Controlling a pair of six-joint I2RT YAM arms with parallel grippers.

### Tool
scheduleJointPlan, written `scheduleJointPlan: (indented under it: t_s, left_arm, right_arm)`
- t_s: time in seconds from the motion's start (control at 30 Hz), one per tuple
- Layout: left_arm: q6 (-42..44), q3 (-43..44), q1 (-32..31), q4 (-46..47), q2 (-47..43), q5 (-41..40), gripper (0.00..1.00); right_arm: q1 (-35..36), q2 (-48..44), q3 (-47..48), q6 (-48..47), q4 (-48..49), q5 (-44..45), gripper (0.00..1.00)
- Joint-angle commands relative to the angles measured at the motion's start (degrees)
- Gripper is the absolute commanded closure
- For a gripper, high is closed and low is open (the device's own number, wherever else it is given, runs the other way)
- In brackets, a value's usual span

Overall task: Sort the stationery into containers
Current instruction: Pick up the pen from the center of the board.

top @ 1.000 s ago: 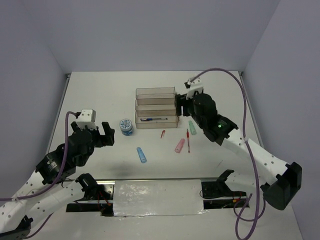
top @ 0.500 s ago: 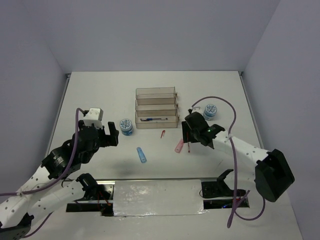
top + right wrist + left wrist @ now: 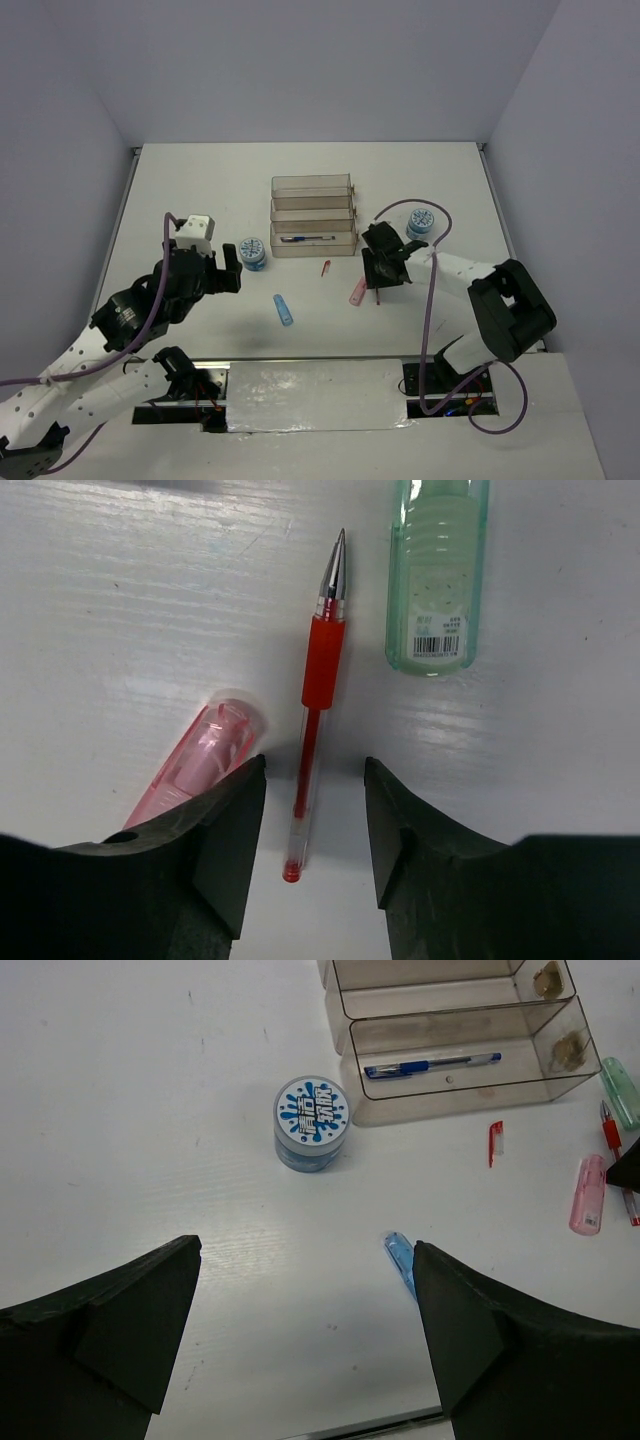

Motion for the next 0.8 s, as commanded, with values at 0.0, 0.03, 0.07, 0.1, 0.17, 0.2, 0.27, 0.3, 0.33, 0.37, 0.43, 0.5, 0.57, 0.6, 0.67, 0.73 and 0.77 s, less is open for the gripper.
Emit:
scheduleJointPlan:
  t_s: [0.0, 0.03, 0.07, 0.1, 0.17, 0.2, 0.27, 0.3, 0.33, 0.37, 0.43, 0.5, 0.57, 0.6, 0.67, 0.73, 0.77]
  left_arm:
    - [0.89, 0.64, 0.31, 2.05, -0.36, 0.48, 0.01]
    - [0.72, 0.64, 0.31, 2.05, -0.36, 0.40, 0.01]
    - [0.80, 0.64, 0.22, 1.96, -0.36, 0.31, 0.01]
    - [0.72, 0.64, 0.30, 1.87, -0.28, 0.39, 0.01]
    - [0.54, 0.64, 0.30, 1.78, -0.45, 0.22, 0.01]
    - [0.45, 0.73, 0.31, 1.78, -0.54, 0.13, 0.01]
    - [0.36, 0.82, 0.22, 1.78, -0.63, 0.04, 0.01]
    - [0.28, 0.82, 0.30, 1.61, -0.80, -0.13, 0.01]
    - [0.19, 0.82, 0.22, 1.69, -0.89, -0.22, 0.01]
    - [0.01, 0.91, 0.30, 1.69, -0.89, -0.13, 0.01]
    - [-0.34, 1.17, 0.22, 1.78, -0.46, 0.31, 0.01]
    - [-3.05, 1.69, 0.22, 1.43, 0.51, 1.53, 0.01]
    - [-6.90, 1.70, 0.22, 2.22, 3.40, 5.29, 0.01]
    - [-8.06, 1.61, 0.22, 2.83, 4.72, 7.06, 0.01]
    - [-10.95, 1.61, -0.31, 5.82, 10.60, 10.14, 0.03]
    - [-13.07, 2.39, -3.81, 8.01, 17.43, 9.89, 0.03]
    - [-14.39, 3.01, -5.04, 9.85, 20.26, 8.93, 0.03]
  right_arm:
    - [-0.22, 3.38, 2.62, -0.14, 2.71, -1.15, 0.49]
    - [-0.22, 4.10, 3.24, 0.04, 2.10, -1.23, 0.52]
    - [-0.13, 4.89, 3.59, 0.30, 1.48, -1.41, 0.53]
    - [-0.22, 5.85, 3.86, 0.48, 0.87, -2.11, 0.54]
    - [-0.39, 6.30, 3.77, 0.74, 0.33, -2.99, 0.61]
    - [-0.65, 6.48, 3.25, 0.92, 0.24, -3.34, 0.64]
    - [-0.92, 5.95, 2.46, 1.18, 0.86, -5.18, 0.75]
    - [-1.09, 5.60, 1.32, 1.36, 1.47, -5.97, 0.87]
    - [-1.10, 5.34, 0.79, 1.71, 1.65, -6.33, 0.93]
    - [-1.10, 4.46, -0.35, 1.80, 2.09, -6.59, 0.99]
    - [-1.10, 3.41, -1.50, 2.32, 2.70, -6.95, 1.00]
    - [-0.92, 0.08, -3.26, 2.50, 2.62, -6.77, 1.00]
    - [-1.01, -5.61, -3.61, 3.11, 1.66, -5.64, 1.00]
    - [-0.92, -8.17, -3.35, 3.46, -0.26, -5.02, 1.00]
    - [-1.09, -15.38, -1.26, 3.82, -3.43, -0.72, 1.00]
    - [-1.10, -20.31, 0.51, 4.08, -8.27, 1.57, 1.00]
    - [-1.10, -25.12, 2.26, 4.17, -9.76, 3.06, 1.00]
